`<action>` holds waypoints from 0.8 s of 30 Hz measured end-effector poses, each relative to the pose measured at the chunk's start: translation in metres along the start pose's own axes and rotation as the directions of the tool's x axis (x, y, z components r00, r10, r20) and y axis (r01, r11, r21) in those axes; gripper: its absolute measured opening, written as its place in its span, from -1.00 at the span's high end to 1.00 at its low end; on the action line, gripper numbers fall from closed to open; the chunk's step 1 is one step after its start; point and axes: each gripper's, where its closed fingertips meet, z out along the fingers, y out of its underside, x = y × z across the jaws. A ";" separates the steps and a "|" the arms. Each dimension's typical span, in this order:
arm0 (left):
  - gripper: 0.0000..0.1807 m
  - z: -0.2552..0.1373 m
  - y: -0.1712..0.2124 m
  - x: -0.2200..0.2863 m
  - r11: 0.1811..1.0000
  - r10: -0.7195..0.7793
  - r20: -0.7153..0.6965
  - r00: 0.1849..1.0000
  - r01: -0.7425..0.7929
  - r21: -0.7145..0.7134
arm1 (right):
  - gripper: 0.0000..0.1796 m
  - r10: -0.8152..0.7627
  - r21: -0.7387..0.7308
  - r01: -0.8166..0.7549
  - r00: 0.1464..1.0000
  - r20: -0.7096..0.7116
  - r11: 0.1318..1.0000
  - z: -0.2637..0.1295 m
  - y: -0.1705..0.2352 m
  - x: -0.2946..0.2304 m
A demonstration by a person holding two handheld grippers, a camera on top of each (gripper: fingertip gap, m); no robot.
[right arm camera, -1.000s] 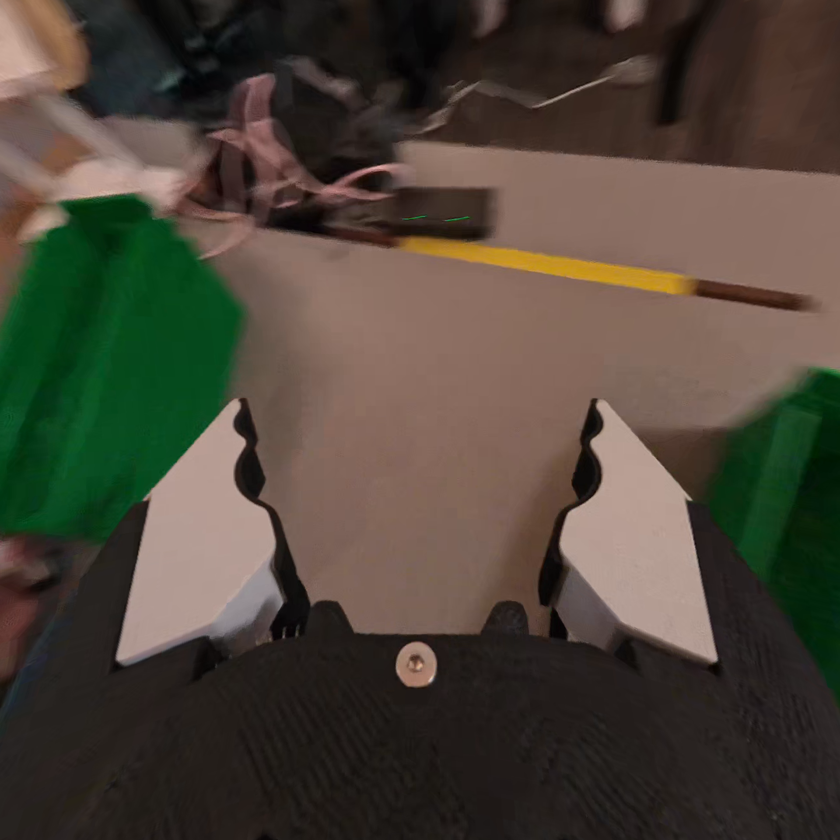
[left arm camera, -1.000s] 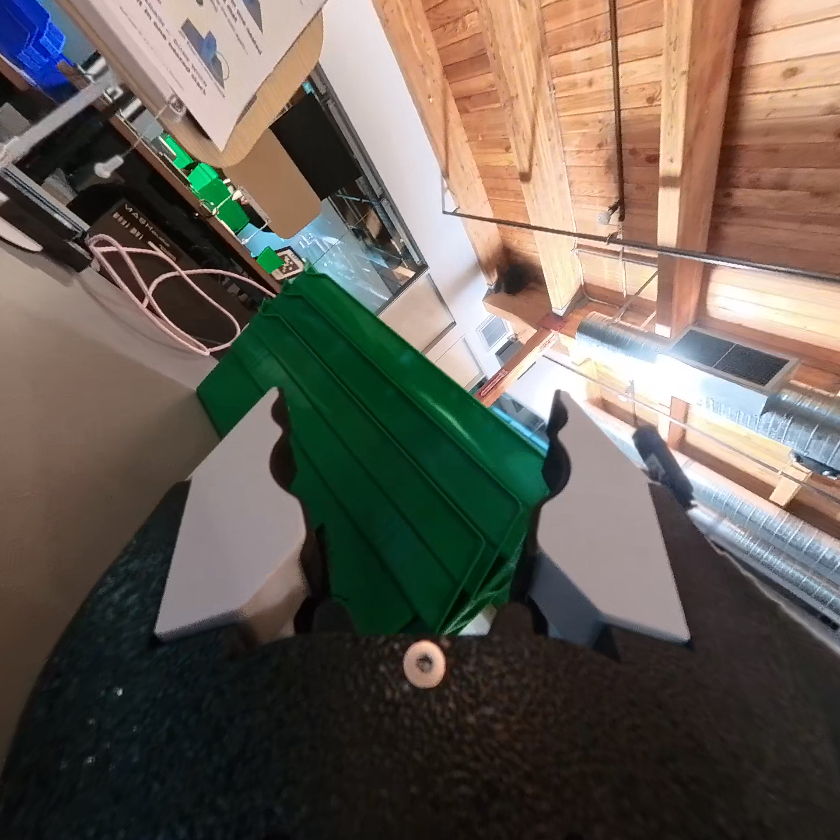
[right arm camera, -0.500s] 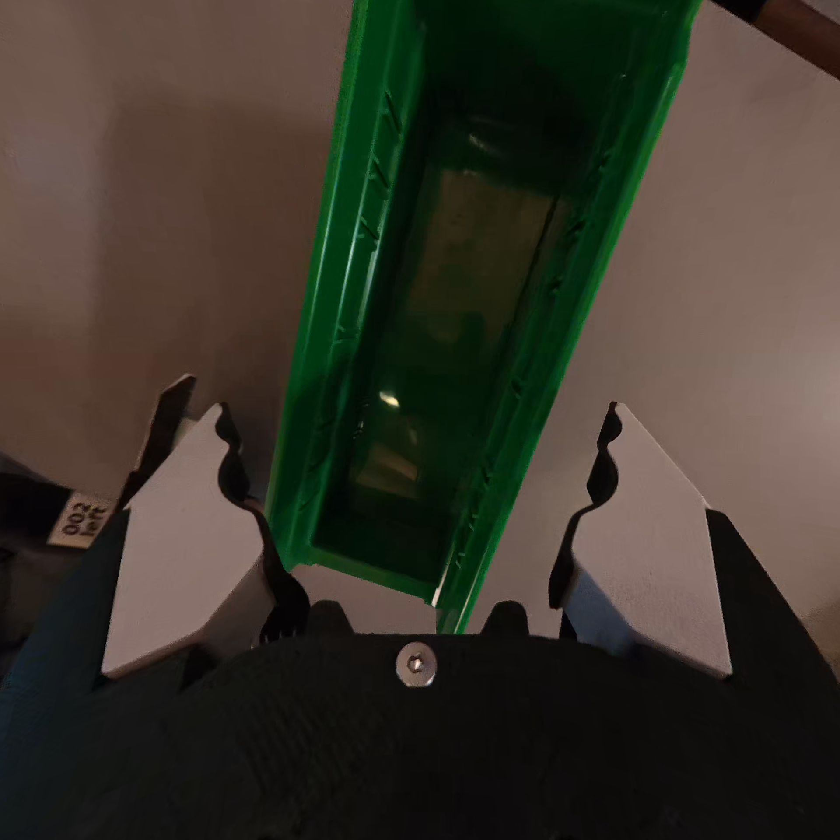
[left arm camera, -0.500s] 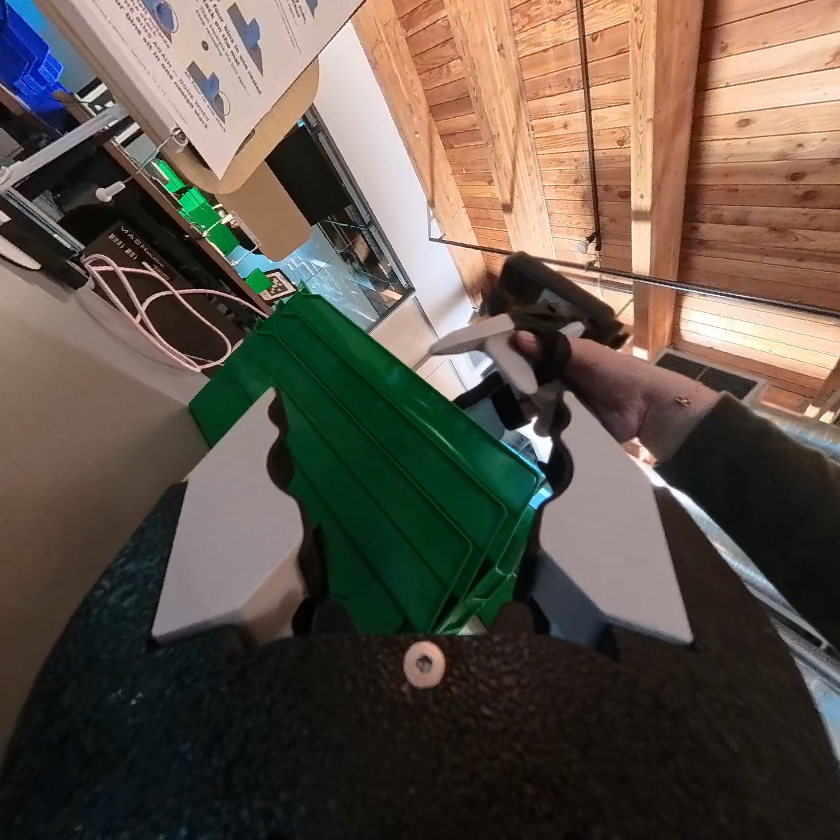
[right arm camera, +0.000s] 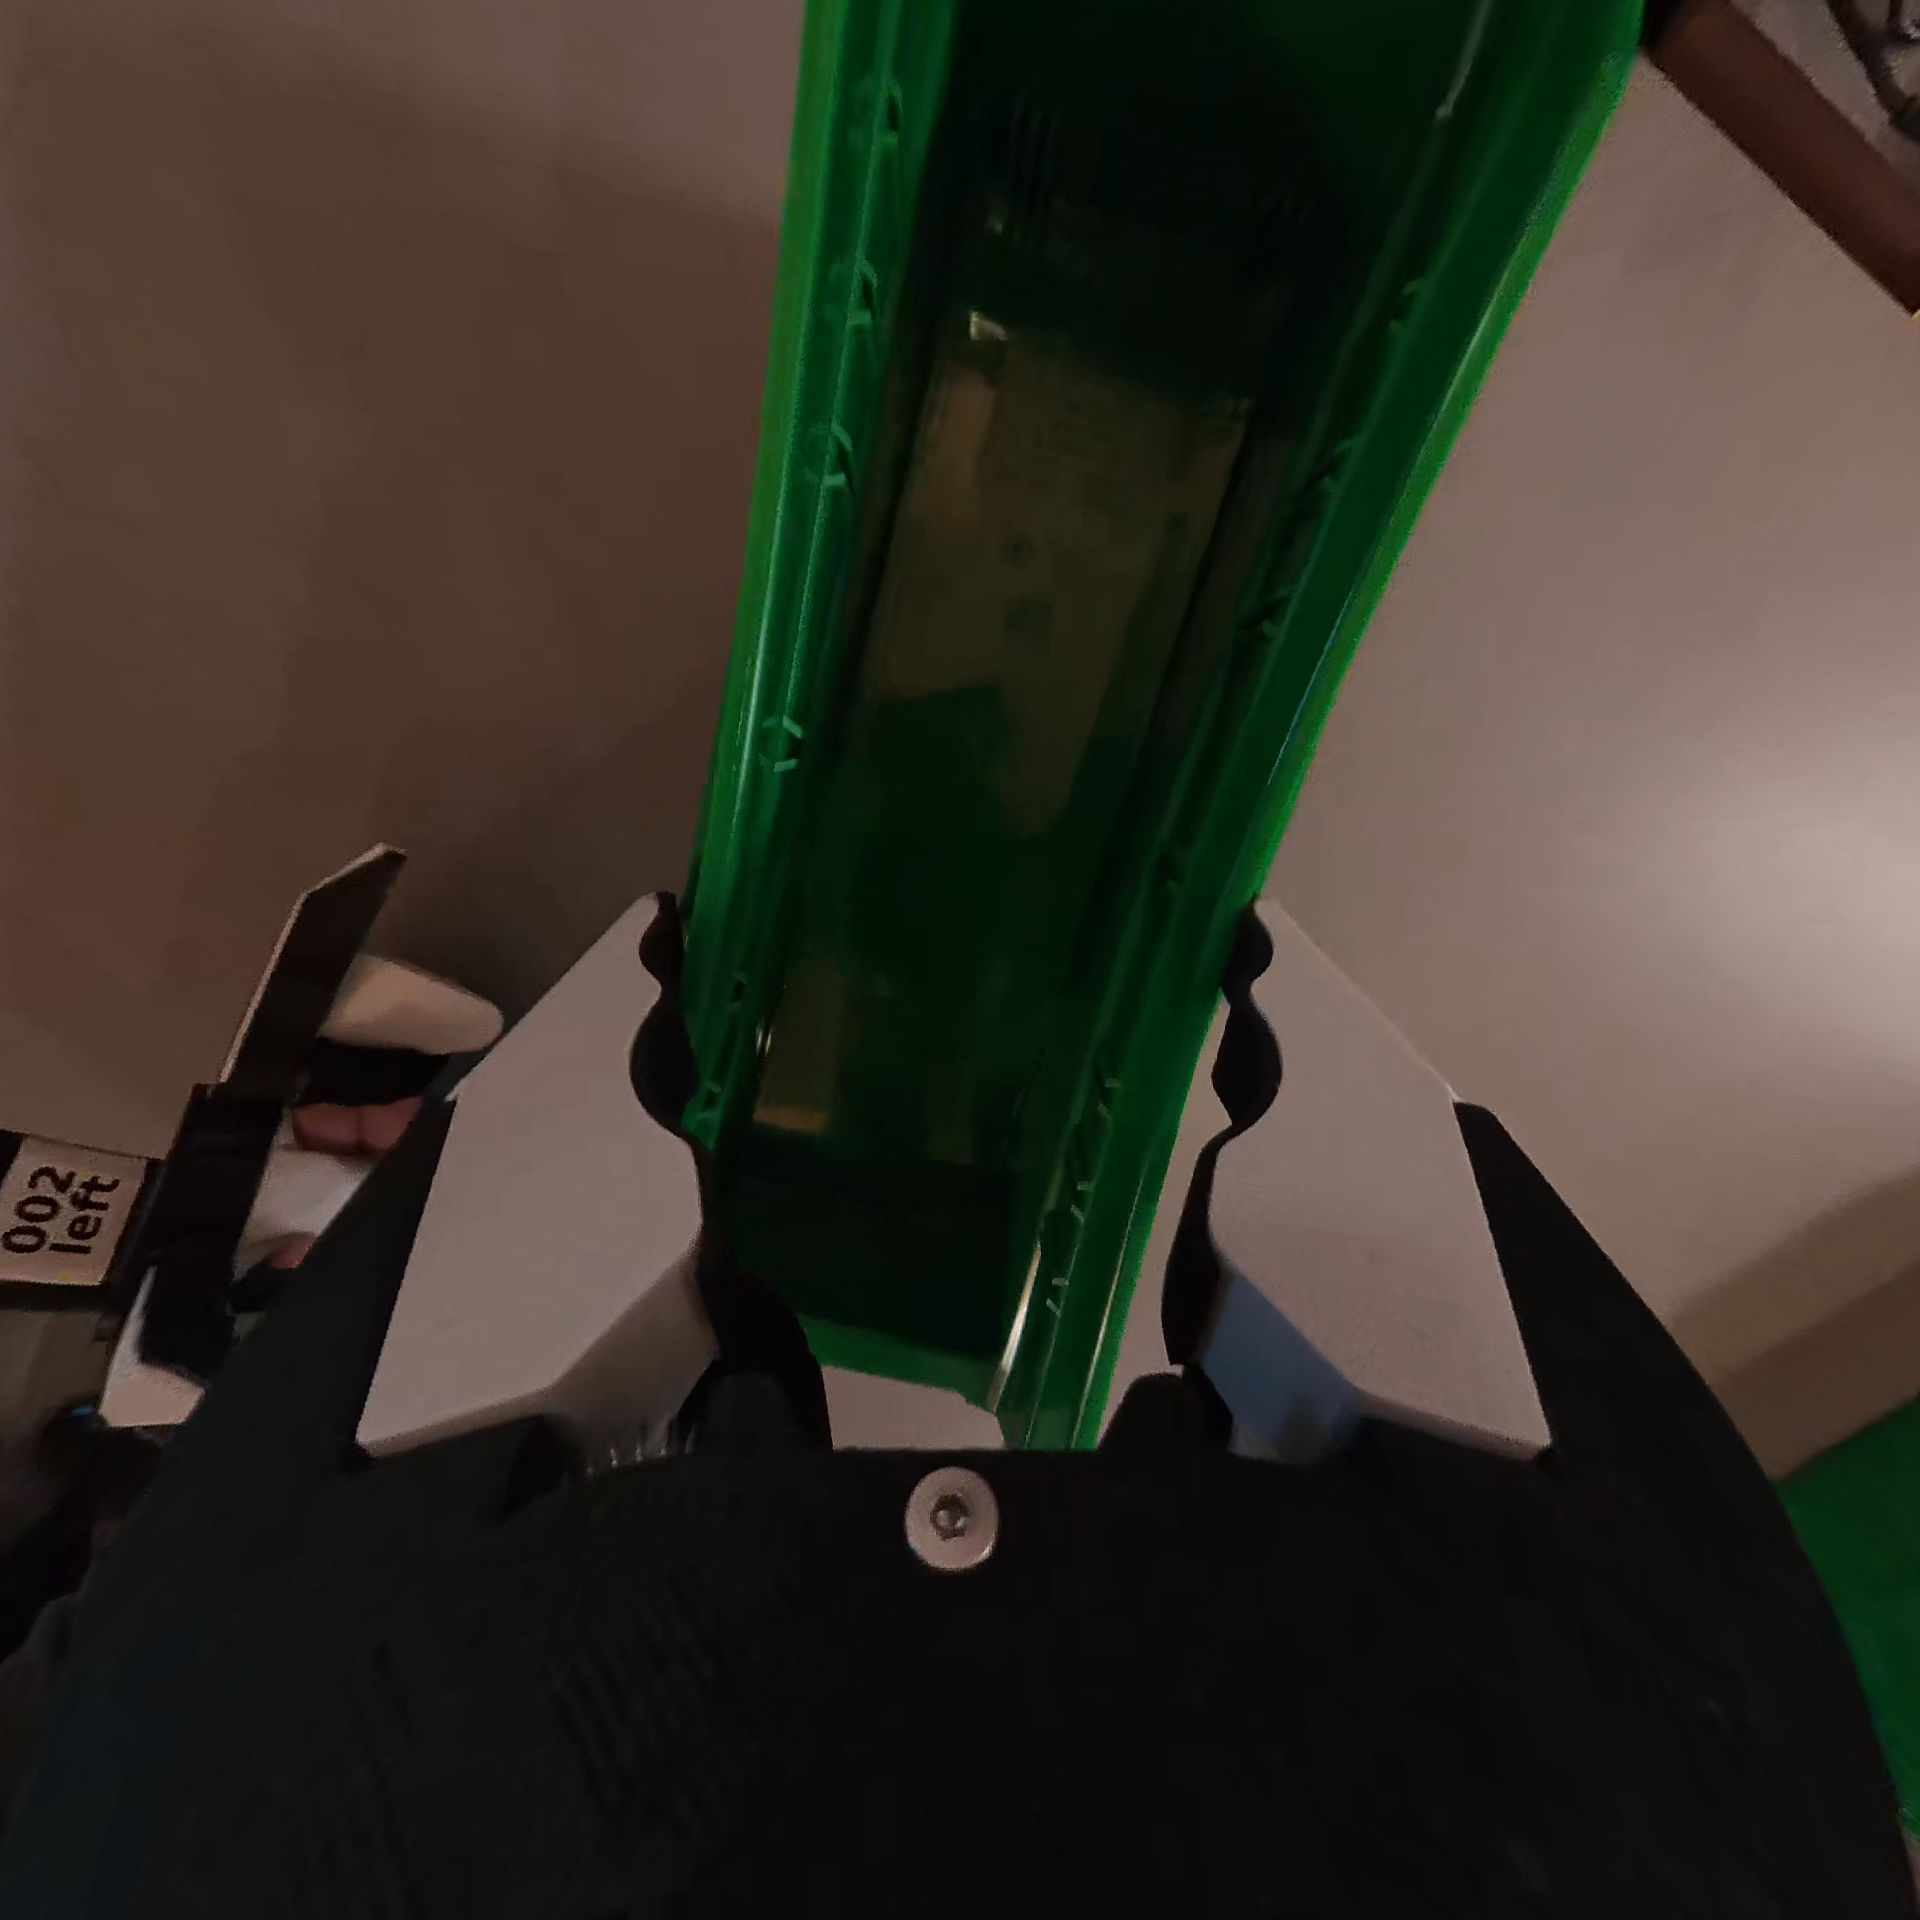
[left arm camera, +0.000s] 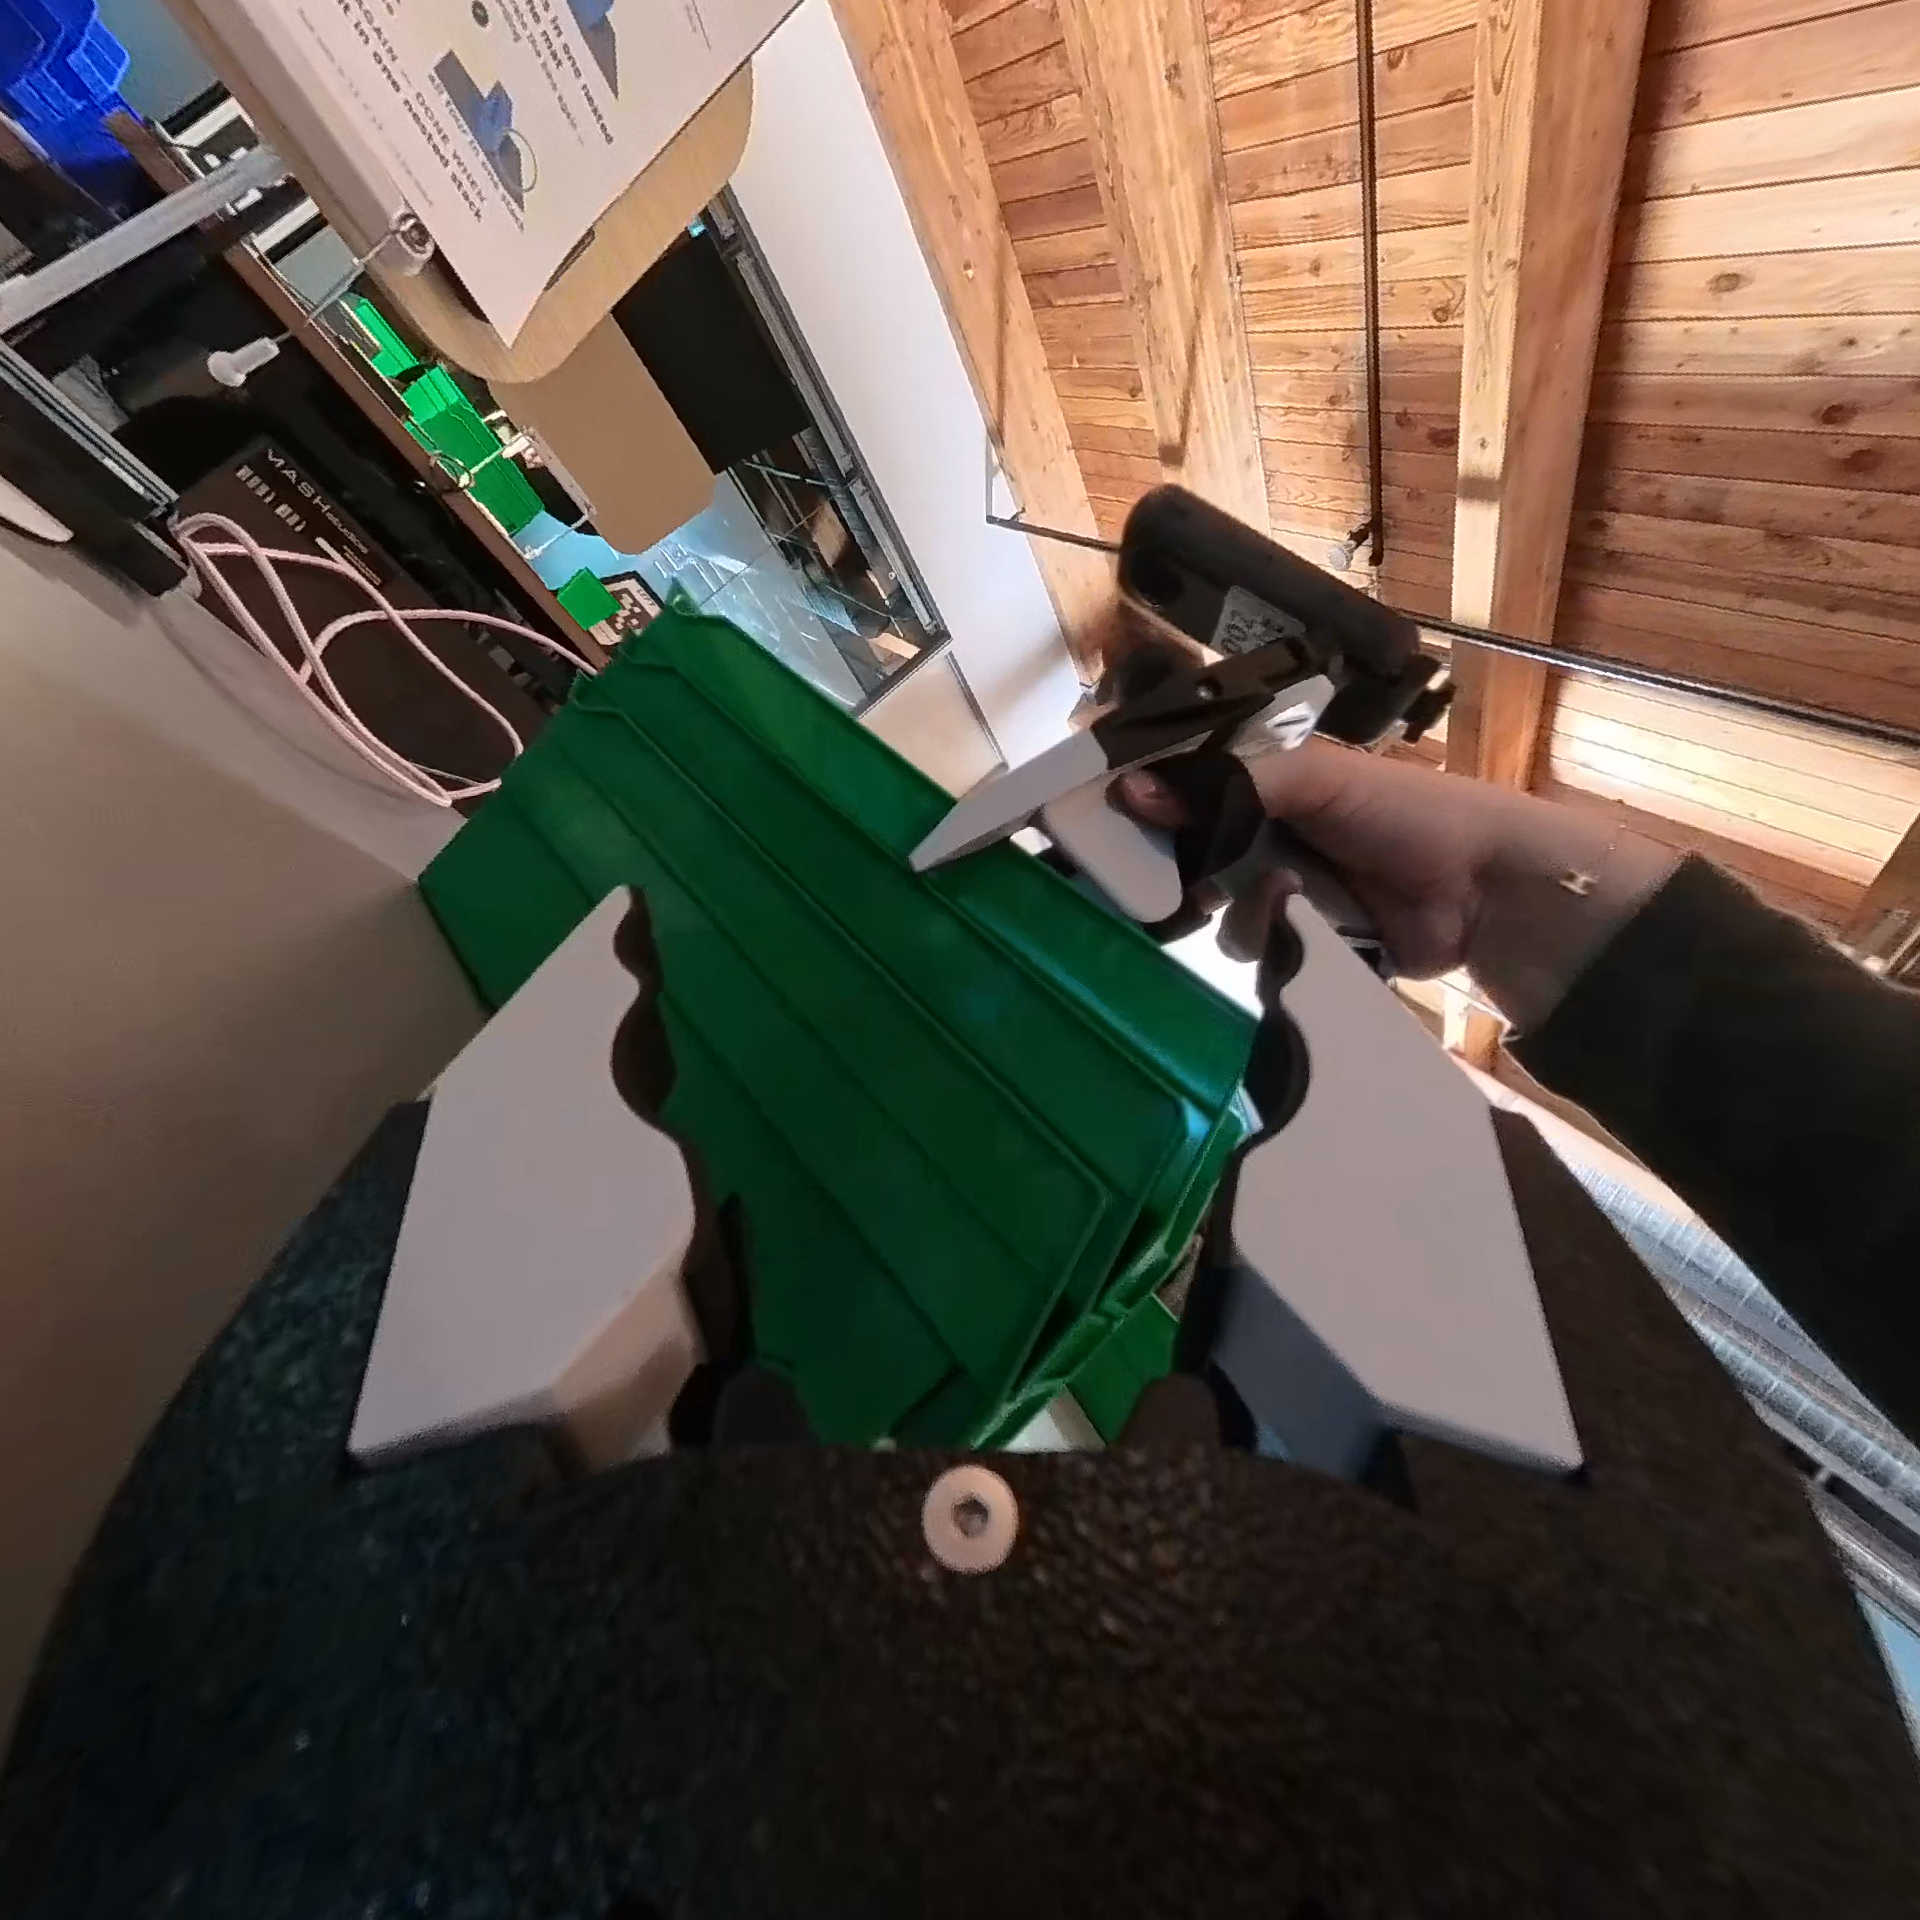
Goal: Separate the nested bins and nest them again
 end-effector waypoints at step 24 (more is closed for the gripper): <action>-0.26 0.002 0.005 -0.006 0.999 -0.030 0.022 0.999 0.031 -0.023 | -0.28 -0.013 -0.032 0.014 1.000 0.015 0.999 -0.001 0.007 0.000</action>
